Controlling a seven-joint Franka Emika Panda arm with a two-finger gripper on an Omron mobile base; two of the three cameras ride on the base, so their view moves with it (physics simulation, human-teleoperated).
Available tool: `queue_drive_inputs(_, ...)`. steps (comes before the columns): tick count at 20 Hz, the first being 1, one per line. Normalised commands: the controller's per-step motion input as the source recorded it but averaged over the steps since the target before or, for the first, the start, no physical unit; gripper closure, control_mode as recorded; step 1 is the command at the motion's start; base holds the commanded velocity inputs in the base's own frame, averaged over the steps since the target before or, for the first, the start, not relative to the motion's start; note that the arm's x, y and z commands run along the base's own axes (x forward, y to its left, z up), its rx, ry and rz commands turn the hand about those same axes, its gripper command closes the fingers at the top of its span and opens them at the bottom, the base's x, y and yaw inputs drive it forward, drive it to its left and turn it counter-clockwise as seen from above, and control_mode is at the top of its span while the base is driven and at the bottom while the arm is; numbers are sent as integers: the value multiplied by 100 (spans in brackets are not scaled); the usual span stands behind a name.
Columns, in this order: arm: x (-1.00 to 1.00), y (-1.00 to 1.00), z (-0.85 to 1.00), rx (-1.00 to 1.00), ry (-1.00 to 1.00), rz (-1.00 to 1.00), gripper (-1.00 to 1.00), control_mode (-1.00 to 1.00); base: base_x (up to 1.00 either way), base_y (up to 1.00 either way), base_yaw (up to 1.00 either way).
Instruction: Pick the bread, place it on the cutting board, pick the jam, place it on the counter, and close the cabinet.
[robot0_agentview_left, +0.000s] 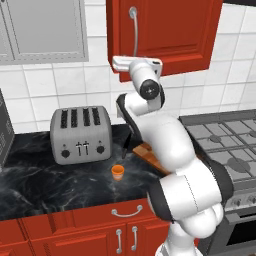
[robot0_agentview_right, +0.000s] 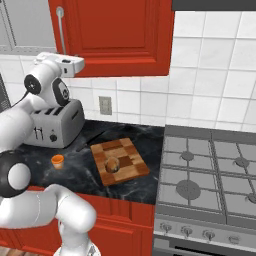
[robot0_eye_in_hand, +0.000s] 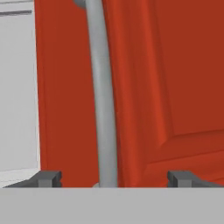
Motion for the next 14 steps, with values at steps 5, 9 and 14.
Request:
queue_drive_inputs(5,30,0,0,0,0,0,-100,-100,0,0,0)
queue_drive_inputs(9,29,0,0,0,0,0,-100,-100,0,0,0)
queue_drive_inputs(14,28,0,0,0,0,0,-100,-100,0,0,0)
